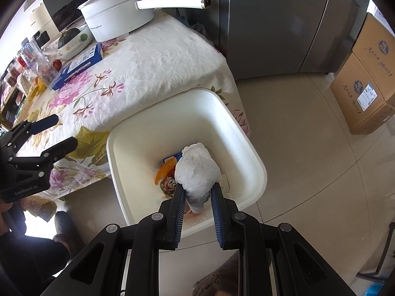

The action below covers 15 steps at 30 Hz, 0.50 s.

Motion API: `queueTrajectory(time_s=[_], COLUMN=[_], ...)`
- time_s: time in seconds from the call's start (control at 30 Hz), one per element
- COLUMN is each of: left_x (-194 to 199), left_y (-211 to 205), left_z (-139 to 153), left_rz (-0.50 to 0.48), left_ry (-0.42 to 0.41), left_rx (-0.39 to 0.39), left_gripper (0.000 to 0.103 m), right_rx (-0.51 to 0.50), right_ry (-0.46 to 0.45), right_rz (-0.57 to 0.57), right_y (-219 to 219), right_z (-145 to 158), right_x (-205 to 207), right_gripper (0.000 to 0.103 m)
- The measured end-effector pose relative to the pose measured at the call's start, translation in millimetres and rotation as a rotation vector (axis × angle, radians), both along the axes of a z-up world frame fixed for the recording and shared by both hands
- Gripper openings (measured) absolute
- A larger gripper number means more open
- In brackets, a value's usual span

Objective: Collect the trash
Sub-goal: 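Open the left tool to drop the peel while the right tool releases the tissue into the bin, then move both tools back to the table toward the water bottle and blue box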

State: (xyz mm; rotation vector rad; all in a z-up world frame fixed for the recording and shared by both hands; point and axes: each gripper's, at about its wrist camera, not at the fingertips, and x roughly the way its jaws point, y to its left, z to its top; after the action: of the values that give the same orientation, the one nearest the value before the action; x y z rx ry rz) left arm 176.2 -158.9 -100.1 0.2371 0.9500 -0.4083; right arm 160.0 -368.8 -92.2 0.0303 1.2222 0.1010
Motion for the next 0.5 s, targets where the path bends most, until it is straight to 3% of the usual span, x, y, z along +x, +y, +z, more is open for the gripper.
queueTrajectory(time_s=[0.13,0.2,0.27,0.3,0.5], left_x=[-1,0,0,0,-3], left_y=[18,27,38,44,79], left_z=[3,4,5,7,14], left_rz=[0.041,0.067,0.092,0.105,0.174], left_ry=[-0.006,-0.003,-0.005,-0.004,-0.003], left_rx=[0.019,0.029,0.036,0.038,0.025], left_gripper=[0.096,0.100,0.101,0.102,0.102], right_rx=[-0.002,0.009,0.021,0.026,0.045], right_ry=[0.003,0.009,0.009,0.004,-0.010], right_rz=[-0.007,-0.023,-0.050,-0.061,-0.055], right_y=[7,9,10,11,29], right_z=[0,0,1,3,9], right_x=[5,8,11,12,17], right_gripper=[0.025,0.032,0.061,0.065,0.072])
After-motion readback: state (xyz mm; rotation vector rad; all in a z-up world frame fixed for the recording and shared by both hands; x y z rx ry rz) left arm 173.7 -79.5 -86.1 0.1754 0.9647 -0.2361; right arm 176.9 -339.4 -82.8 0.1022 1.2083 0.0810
